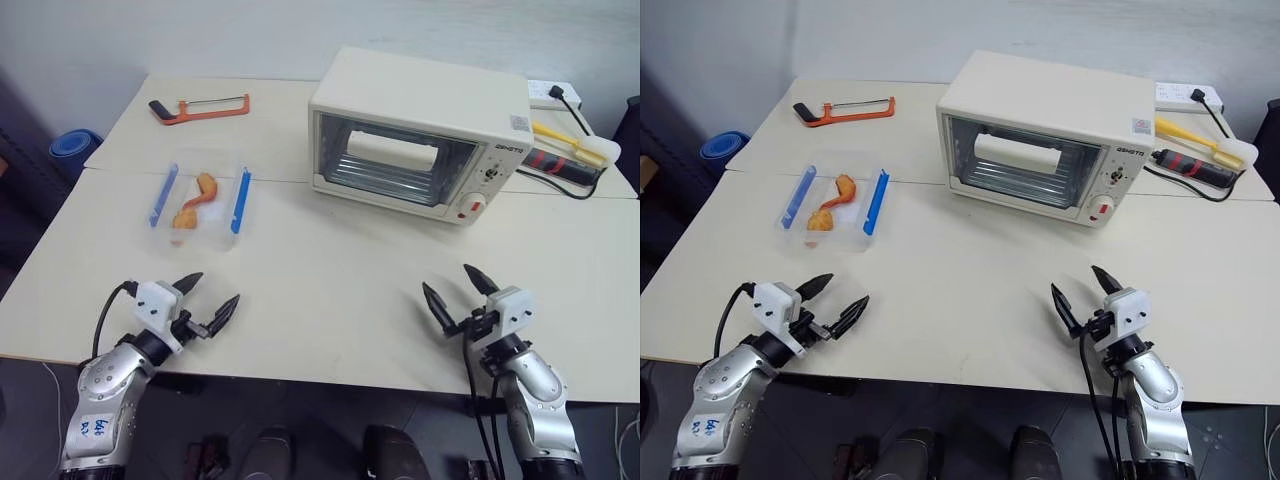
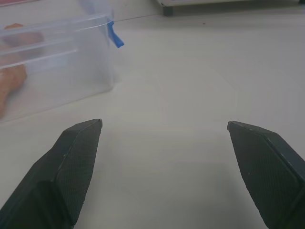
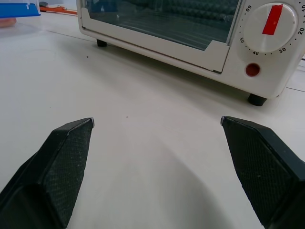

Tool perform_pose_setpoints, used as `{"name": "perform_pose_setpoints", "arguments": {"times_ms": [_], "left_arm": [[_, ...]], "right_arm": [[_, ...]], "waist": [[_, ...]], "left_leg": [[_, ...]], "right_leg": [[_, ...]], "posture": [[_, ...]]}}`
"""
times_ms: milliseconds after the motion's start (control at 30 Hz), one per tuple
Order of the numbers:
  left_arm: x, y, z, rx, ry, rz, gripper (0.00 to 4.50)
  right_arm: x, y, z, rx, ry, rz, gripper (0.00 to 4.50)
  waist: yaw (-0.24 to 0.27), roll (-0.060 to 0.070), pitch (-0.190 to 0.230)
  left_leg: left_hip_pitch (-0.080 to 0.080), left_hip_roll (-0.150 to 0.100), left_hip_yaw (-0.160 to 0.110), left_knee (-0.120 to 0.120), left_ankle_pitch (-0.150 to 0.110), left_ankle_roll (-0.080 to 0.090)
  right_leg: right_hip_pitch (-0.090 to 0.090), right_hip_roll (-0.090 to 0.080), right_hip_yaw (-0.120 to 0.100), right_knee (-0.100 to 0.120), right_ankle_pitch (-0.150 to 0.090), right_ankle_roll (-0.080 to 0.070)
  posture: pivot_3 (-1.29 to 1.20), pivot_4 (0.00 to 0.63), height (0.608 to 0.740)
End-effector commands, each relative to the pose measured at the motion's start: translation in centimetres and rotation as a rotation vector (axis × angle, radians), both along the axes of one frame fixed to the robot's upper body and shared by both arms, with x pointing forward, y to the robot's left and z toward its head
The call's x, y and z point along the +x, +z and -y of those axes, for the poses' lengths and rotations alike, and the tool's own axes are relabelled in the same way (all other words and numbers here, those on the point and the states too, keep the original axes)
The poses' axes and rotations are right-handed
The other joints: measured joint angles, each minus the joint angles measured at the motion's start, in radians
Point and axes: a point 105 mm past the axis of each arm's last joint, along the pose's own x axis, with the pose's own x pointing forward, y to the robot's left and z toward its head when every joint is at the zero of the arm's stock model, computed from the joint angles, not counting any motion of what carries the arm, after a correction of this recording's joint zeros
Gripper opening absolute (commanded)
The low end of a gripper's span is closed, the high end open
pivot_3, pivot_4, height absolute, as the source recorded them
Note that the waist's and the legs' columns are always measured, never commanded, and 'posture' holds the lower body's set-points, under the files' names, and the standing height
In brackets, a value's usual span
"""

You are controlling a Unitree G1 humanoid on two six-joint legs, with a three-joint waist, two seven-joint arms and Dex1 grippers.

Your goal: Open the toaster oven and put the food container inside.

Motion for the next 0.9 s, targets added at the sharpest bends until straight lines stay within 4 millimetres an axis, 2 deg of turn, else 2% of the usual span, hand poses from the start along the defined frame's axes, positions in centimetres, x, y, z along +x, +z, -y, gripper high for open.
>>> {"name": "perform_pose_setpoints", "arguments": {"times_ms": [33,100,167,267,367,467,733,900], "left_arm": [[-0.2,1.6,0.3,0.007,-0.008,0.057,4.50],[-0.2,2.6,0.7,-0.071,-0.038,0.072,4.50],[-0.6,3.7,1.6,-0.116,-0.144,0.071,4.50],[-0.7,7.0,2.3,-0.221,-0.273,0.123,4.50],[-0.2,9.3,3.0,-0.210,-0.360,0.168,4.50],[0.4,10.7,3.7,-0.206,-0.407,0.204,4.50],[0.8,11.2,4.9,-0.209,-0.456,0.216,4.50],[0.6,10.8,5.3,-0.213,-0.462,0.202,4.50]], "right_arm": [[0.0,1.1,-0.4,0.018,0.033,0.045,4.45],[0.3,2.1,-0.9,0.026,0.069,0.068,4.45],[0.6,3.7,-1.5,0.036,0.117,0.093,4.45],[1.4,6.7,-2.6,0.020,0.206,0.128,4.45],[2.6,9.2,-3.5,0.021,0.257,0.139,4.45],[4.1,10.9,-4.5,0.017,0.276,0.148,4.45],[6.8,13.3,-6.4,0.024,0.277,0.167,4.45],[7.1,14.1,-7.6,0.024,0.306,0.192,4.45]], "waist": [[0.000,0.000,0.000],[0.000,0.000,0.000],[-0.001,0.000,0.000],[-0.002,0.003,0.002],[-0.002,0.003,0.002],[-0.005,0.003,0.002],[-0.023,0.003,0.002],[-0.028,0.003,0.002]], "left_leg": [[0.000,0.000,0.000,0.000,0.000,0.000],[0.000,0.000,0.000,0.000,0.000,0.000],[0.000,0.000,0.000,0.000,0.000,0.000],[0.000,0.001,0.000,0.000,0.000,0.000],[0.000,0.001,-0.001,0.002,0.000,0.000],[0.000,0.000,0.000,0.001,0.000,0.000],[-0.001,0.000,0.000,0.000,0.000,0.000],[-0.001,0.001,0.000,0.000,0.000,0.000]], "right_leg": [[0.000,0.000,0.000,0.000,0.000,0.000],[0.000,0.000,0.000,0.000,0.000,0.000],[0.000,0.000,0.000,0.000,0.000,0.000],[0.000,0.000,0.000,0.001,0.000,0.000],[-0.001,0.000,0.000,0.002,0.000,0.000],[-0.001,0.000,0.000,0.001,0.000,0.000],[-0.002,0.000,-0.001,0.001,0.000,0.000],[-0.002,0.001,0.000,0.001,0.000,0.000]], "posture": [[0.00,0.150,0.740],[0.00,0.150,0.740],[0.00,0.150,0.740],[0.00,0.150,0.740],[0.00,0.150,0.740],[0.00,0.150,0.740],[0.00,0.150,0.740],[0.00,0.150,0.740]]}}
